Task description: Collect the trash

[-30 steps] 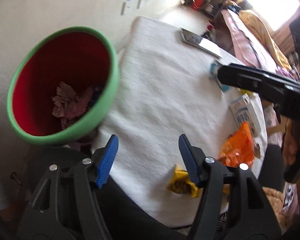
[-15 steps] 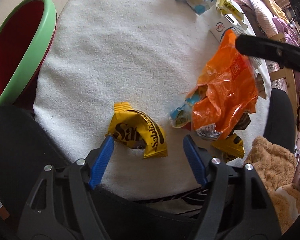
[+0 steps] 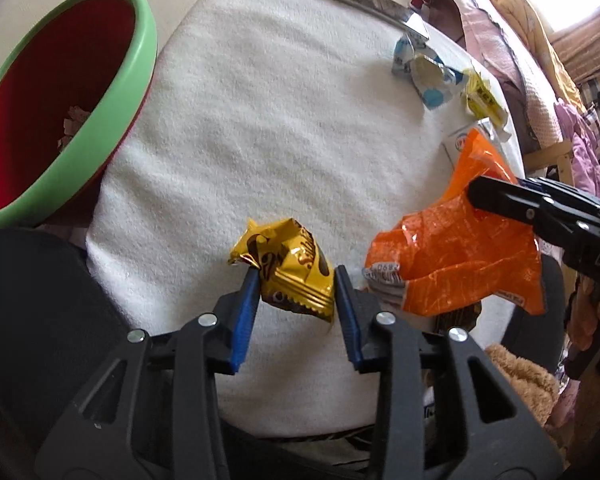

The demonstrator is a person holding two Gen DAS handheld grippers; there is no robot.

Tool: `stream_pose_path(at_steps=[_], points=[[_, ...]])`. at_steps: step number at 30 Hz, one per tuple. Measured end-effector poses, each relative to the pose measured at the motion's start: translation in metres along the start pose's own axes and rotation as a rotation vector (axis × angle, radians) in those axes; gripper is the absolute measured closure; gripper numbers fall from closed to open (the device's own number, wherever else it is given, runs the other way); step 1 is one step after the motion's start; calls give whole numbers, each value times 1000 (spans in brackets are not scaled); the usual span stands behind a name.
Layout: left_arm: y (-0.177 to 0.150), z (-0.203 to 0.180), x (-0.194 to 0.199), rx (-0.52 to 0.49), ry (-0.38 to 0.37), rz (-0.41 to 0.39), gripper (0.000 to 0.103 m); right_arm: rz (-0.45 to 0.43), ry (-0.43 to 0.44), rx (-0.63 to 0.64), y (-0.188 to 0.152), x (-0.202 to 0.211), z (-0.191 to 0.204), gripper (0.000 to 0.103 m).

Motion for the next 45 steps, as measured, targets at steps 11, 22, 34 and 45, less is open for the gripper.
stream_pose_path(at_steps=[11, 22, 34, 45], points=[[26, 8, -3, 30, 51, -90, 63, -155, -146, -44, 34, 2, -19, 81], [22, 10, -8, 40, 53, -72, 62, -50, -124, -32, 7, -11, -17, 61], [31, 15, 17, 80, 7, -191, 53, -48, -89, -27, 0, -10, -5, 71], [28, 5, -5, 54, 12, -100, 50, -95, -124, -43, 12, -21, -11, 71]])
Point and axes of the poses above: each gripper's, at about its wrist camera, not at the fingertips, and x roughly against the way its jaws point, z to its left, y to its top, the point moved 8 cm from there along -x, roughly the way its jaws point, and after that the axes turned 4 degrees about -z, right-handed, at the moved point
